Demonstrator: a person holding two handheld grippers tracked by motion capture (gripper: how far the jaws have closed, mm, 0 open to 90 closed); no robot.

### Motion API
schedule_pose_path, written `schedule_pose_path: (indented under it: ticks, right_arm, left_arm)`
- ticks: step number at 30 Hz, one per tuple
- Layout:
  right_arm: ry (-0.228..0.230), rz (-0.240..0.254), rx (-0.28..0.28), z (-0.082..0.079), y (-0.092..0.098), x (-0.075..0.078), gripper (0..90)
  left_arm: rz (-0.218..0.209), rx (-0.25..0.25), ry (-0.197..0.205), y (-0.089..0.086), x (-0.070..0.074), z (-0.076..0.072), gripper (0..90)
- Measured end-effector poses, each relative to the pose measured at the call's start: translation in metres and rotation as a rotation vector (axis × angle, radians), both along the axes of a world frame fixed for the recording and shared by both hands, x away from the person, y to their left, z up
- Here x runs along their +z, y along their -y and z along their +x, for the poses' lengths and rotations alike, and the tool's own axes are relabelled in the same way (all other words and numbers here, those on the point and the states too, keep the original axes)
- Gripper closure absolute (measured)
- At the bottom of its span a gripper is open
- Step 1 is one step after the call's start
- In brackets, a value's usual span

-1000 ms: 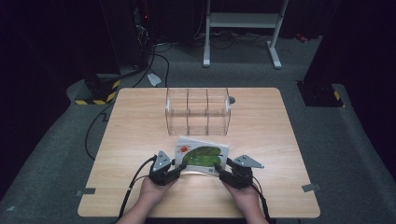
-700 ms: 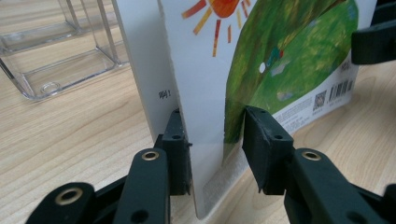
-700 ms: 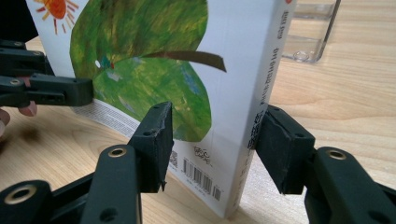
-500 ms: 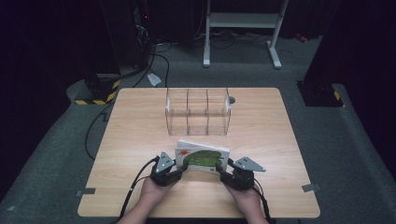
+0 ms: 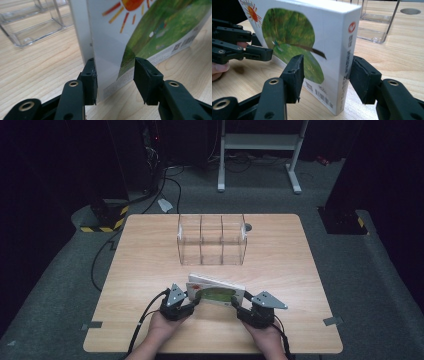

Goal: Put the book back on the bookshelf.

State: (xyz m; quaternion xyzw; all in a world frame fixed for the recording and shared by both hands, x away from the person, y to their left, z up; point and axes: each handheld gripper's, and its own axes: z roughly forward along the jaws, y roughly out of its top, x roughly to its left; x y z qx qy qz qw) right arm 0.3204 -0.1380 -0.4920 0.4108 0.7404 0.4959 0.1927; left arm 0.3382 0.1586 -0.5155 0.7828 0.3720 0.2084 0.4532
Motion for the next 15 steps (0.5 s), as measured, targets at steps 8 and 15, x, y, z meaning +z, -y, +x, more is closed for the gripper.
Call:
schedule_pose_path:
  ticks: [8, 15]
  right_arm:
    - [0.014, 0.003, 0.028, 0.001, -0.003, 0.004, 38.8]
    - [0.038, 0.007, 0.052, 0.006, -0.004, 0.009, 38.0]
  left_arm:
    - [-0.034, 0.036, -0.012, -0.013, 0.003, 0.001, 47.4]
    - [-0.028, 0.068, -0.01, -0.021, 0.004, 0.0, 41.5]
